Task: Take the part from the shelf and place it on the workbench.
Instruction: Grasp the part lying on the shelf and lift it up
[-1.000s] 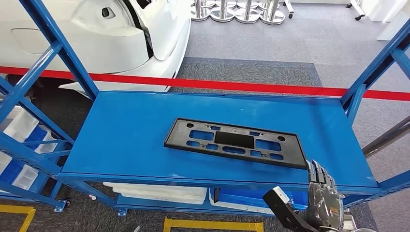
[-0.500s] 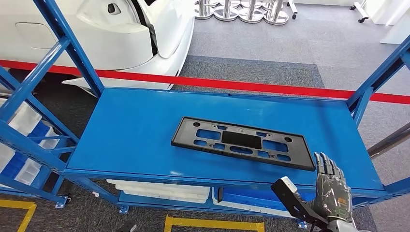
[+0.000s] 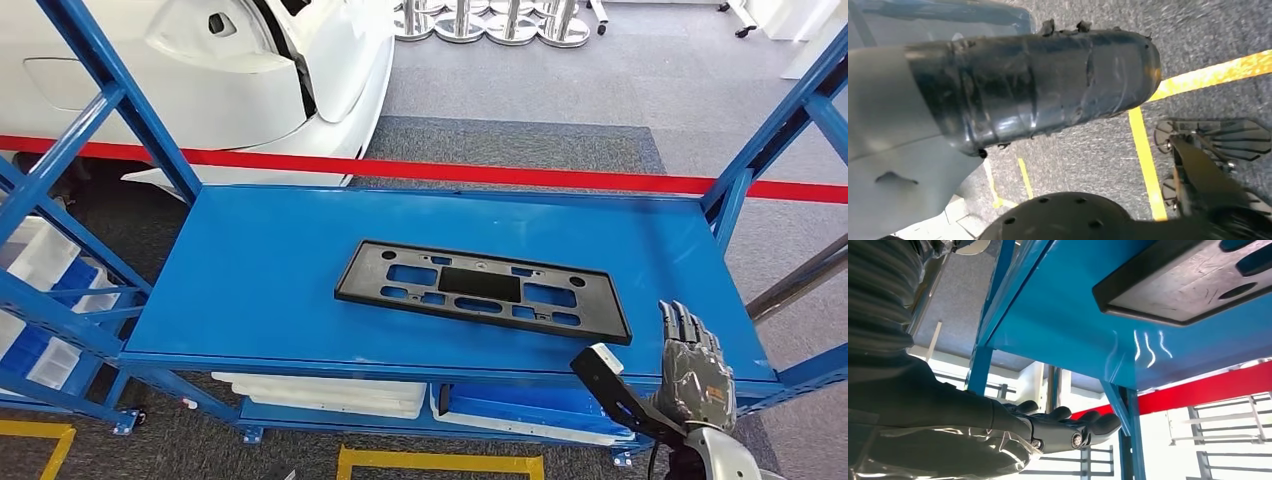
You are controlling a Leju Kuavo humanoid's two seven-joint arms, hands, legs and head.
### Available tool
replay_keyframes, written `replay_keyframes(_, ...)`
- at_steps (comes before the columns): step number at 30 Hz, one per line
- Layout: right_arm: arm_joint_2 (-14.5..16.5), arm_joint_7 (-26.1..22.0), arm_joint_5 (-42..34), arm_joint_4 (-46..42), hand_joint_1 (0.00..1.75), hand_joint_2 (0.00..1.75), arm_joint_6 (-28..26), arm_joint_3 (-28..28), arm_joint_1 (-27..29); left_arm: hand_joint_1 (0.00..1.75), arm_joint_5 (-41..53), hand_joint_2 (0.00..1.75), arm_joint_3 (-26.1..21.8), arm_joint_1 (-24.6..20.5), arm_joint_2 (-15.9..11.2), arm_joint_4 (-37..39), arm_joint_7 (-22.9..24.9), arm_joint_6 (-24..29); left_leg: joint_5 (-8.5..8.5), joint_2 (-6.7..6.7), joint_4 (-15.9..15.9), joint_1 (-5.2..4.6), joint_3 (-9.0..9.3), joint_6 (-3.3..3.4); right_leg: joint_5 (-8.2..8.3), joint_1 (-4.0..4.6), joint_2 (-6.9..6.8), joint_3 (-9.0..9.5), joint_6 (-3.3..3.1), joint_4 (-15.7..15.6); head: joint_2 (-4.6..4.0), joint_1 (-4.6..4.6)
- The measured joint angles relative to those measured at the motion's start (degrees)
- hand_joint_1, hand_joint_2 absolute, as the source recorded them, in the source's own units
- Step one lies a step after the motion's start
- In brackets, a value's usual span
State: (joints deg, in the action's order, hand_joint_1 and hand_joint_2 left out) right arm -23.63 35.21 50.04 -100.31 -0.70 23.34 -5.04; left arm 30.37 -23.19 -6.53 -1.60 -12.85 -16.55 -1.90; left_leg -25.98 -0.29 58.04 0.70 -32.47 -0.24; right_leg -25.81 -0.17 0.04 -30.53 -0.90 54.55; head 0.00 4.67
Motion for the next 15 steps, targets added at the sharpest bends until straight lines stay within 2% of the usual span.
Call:
replay_keyframes(2,0.18,-0.46,-0.42,0.81,0.0,1.75,0.55,-0.53,-0.47,0.0,0.1,0.0,0.13,-0.1,0.0,0.0,-0.01,-0.09,0.16,-0.03,-2.27,-0.19,0.88,0.42,-0.15,0.11,0.02,-0.26,0.62,0.3,0.0,-0.06)
replay_keyframes(4,0.39,-0.87,-0.73,1.46,0.0,1.75,0.92,-0.96,-0.98,0.0,0.15,0.0,0.32,-0.05,0.0,0.0,-0.04,-0.34,0.3,-0.05,-2.57,-0.08,0.9,0.98,-0.34,0.02,-0.01,-0.36,1.23,0.38,0.0,-0.08)
replay_keyframes(5,0.49,-0.98,-0.81,1.7,0.0,1.75,1.04,-1.14,-1.25,0.0,0.19,0.0,0.4,-0.04,0.01,0.0,-0.06,-0.46,0.44,-0.05,-2.77,0.06,1.0,1.28,-1.02,-0.01,-0.01,-0.76,1.58,1.26,0.0,-0.14)
replay_keyframes(6,0.57,-1.03,-0.85,1.94,0.0,1.75,1.14,-1.34,-1.52,0.0,0.22,0.0,0.46,-0.07,0.09,-0.01,-0.08,-0.55,0.59,-0.04,-2.98,0.23,1.09,1.53,-2.3,-0.05,0.0,-1.76,1.91,3.43,0.0,-0.19)
replay_keyframes(8,0.79,-1.07,-0.87,2.53,0.0,1.75,1.33,-1.68,-1.85,0.0,0.33,0.0,0.59,-0.13,0.43,-0.02,-0.09,-0.63,0.68,-0.04,-3.09,0.31,1.09,1.77,-5.86,-0.26,0.0,-5.41,2.48,11.12,0.0,-0.29)
replay_keyframes(9,0.96,-1.13,-0.89,2.89,0.0,1.75,1.44,-1.77,-1.88,0.0,0.39,0.0,0.67,-0.11,0.66,-0.02,-0.09,-0.65,0.68,-0.05,-3.07,0.3,1.04,1.81,-7.15,-0.37,0.0,-7.3,2.66,14.93,0.0,-0.28)
replay_keyframes(10,1.15,-1.21,-0.9,3.24,0.0,1.75,1.54,-1.81,-1.83,0.0,0.45,0.0,0.75,-0.08,0.82,-0.02,-0.09,-0.67,0.67,-0.05,-3.06,0.29,1.04,1.82,-7.51,-0.44,-0.01,-8.52,2.75,17.17,0.0,-0.28)
replay_keyframes(11,1.38,-1.33,-0.92,3.56,0.0,1.75,1.62,-1.83,-1.81,0.0,0.49,0.0,0.85,-0.07,0.95,-0.02,-0.09,-0.68,0.65,-0.07,-3.05,0.29,1.06,1.81,-6.82,-0.47,-0.01,-8.72,2.75,17.2,0.0,-0.28)
replay_keyframes(12,1.6,-1.45,-0.92,3.85,0.0,1.75,1.69,-1.84,-1.86,0.0,0.52,0.0,0.97,-0.09,1.0,-0.03,-0.09,-0.68,0.62,-0.1,-3.04,0.29,1.13,1.77,-5.17,-0.48,-0.02,-7.76,2.64,14.89,0.0,-0.28)
replay_keyframes(14,2.01,-1.62,-0.92,4.36,0.0,1.75,1.91,-1.86,-2.22,0.0,0.57,0.0,1.22,-0.23,1.03,-0.04,-0.06,-0.69,0.52,-0.16,-3.01,0.18,1.28,1.54,-1.31,-0.41,-0.02,-3.83,2.16,6.51,0.0,-0.29)
replay_keyframes(15,2.21,-1.67,-0.93,4.62,0.0,1.75,2.05,-1.86,-2.48,0.0,0.59,0.0,1.32,-0.32,1.03,-0.05,-0.03,-0.69,0.47,-0.2,-2.97,0.09,1.27,1.3,-0.18,-0.34,-0.01,-2.17,1.85,3.02,0.0,-0.26)
